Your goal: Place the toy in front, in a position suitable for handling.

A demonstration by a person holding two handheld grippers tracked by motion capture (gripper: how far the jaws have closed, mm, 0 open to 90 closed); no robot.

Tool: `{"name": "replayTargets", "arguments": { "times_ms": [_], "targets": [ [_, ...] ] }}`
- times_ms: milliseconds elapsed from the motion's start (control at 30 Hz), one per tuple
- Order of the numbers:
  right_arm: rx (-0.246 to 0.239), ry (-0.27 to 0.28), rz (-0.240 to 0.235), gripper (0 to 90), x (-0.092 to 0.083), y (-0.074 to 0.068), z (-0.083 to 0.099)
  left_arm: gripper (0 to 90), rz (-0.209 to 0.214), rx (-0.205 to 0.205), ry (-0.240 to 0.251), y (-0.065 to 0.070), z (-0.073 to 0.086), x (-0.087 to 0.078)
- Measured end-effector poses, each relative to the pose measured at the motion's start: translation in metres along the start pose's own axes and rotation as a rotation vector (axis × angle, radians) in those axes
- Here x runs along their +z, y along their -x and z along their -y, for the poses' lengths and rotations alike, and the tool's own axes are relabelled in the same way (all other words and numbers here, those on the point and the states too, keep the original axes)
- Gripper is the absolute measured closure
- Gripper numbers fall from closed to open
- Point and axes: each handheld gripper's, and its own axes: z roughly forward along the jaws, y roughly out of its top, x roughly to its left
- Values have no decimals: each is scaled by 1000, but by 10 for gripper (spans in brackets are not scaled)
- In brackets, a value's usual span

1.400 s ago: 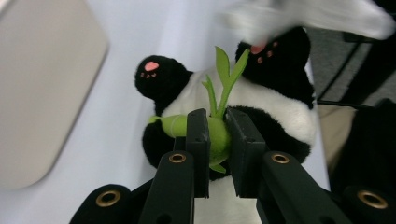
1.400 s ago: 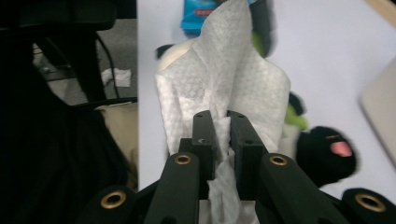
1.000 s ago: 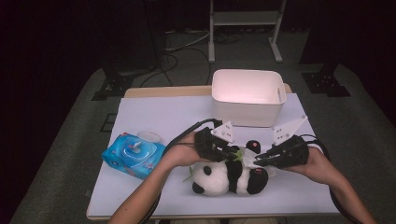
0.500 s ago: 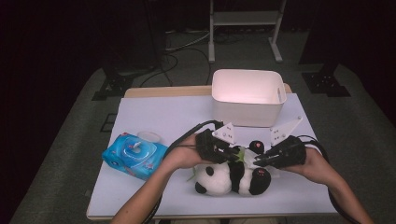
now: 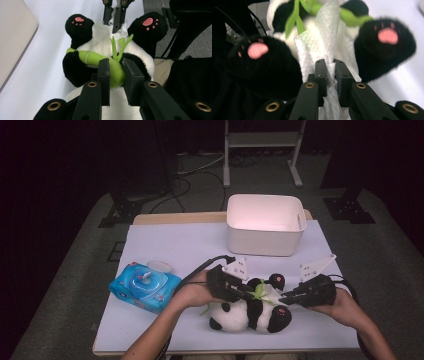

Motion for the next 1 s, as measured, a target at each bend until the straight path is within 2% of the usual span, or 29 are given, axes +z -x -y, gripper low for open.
{"name": "replayTargets", "arguments": {
  "times_ms": [33, 133, 200, 267, 533, 567, 633, 833, 1000],
  "targets": [
    [4, -10, 9, 812, -1, 1, 3, 749, 2, -2, -1, 0, 0, 0],
    [32, 8, 10, 811, -8, 4, 15, 725, 7, -17, 13, -1, 2, -1],
    [50, -31, 46, 810, -12, 5, 23, 688, 3, -17, 15, -1, 3, -1],
    [68, -42, 60, 810, -15, 7, 33, 684, 17, -23, 29, -1, 3, -1],
    [162, -41, 111, 805, -28, 11, 73, 599, 18, -23, 65, -1, 0, -8],
    [162, -41, 111, 805, -28, 11, 73, 593, 18, -23, 65, -1, 0, -8],
    [190, -50, 136, 791, -31, 12, 85, 573, 10, -31, 78, -2, 0, -12],
    [226, -62, 178, 750, -37, 15, 100, 538, -12, -56, 105, -3, 3, -19],
    [249, -35, 205, 660, -44, 17, 107, 511, -29, -64, 109, -4, 6, -23]
  ]
}}
